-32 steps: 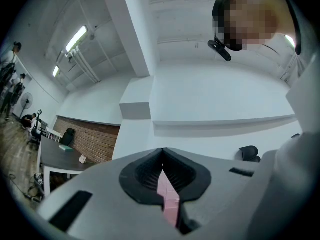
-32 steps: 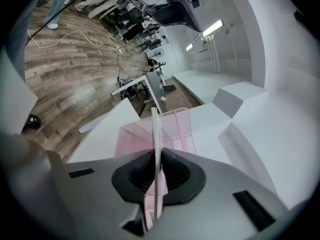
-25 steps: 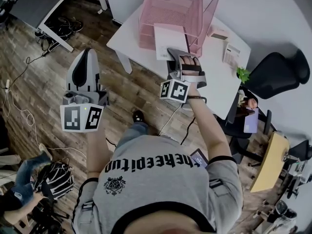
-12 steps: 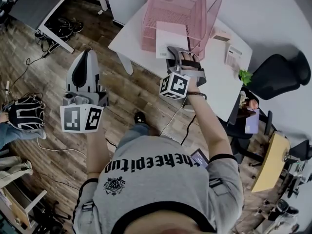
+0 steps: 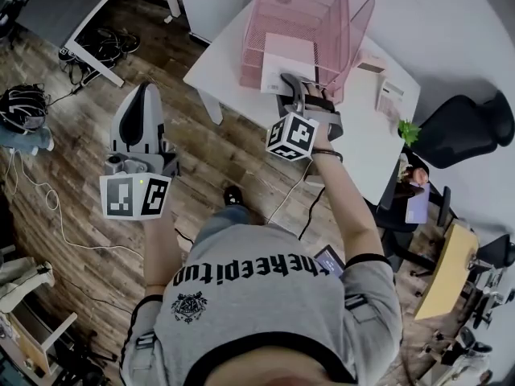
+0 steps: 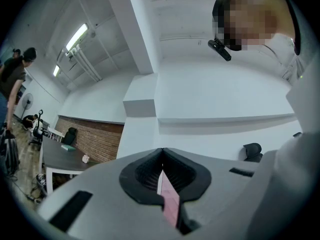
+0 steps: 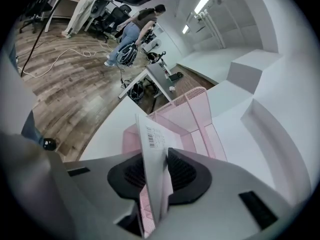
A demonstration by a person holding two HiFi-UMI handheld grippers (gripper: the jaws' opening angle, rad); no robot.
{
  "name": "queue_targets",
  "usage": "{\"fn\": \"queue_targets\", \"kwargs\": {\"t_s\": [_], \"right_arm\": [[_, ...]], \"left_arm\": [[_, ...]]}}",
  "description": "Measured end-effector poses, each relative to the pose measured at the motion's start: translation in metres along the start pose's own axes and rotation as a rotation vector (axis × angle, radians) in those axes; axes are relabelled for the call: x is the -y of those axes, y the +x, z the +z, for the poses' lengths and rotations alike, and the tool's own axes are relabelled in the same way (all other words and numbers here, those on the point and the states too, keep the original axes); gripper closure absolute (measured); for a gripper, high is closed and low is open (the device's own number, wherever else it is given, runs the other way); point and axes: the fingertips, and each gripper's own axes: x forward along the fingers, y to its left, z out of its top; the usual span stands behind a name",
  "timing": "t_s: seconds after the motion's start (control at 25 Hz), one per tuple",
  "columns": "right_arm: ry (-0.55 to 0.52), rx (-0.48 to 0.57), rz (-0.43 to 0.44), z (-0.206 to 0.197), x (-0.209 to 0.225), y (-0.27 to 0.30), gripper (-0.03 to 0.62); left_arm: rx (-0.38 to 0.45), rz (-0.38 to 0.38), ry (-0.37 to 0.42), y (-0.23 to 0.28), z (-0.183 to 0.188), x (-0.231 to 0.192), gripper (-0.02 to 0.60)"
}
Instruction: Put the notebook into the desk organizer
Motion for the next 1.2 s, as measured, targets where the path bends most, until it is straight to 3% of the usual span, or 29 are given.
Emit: {"fn": "queue_targets", "kwargs": {"t_s": [0.52,0.8,1.2], "right_arm": [[0.042,-0.044,-0.142,0.005,0.030,0.019,0.545],[0.085,-0.077,-0.161,0.000,0.034,0.034,0.543],[0.365,-0.030,-0.066,0.004,0.030,0.039,0.536]], "left_arm": [[-0.004,0.000,0.001,0.011,-0.003,-0.018,0.577],[-0.010,0.007,0.007,0.009,-0.005,-0.024,0.577],[-0.015,0.006,0.005,0.010,-0.006,-0.031,0.577]]}}
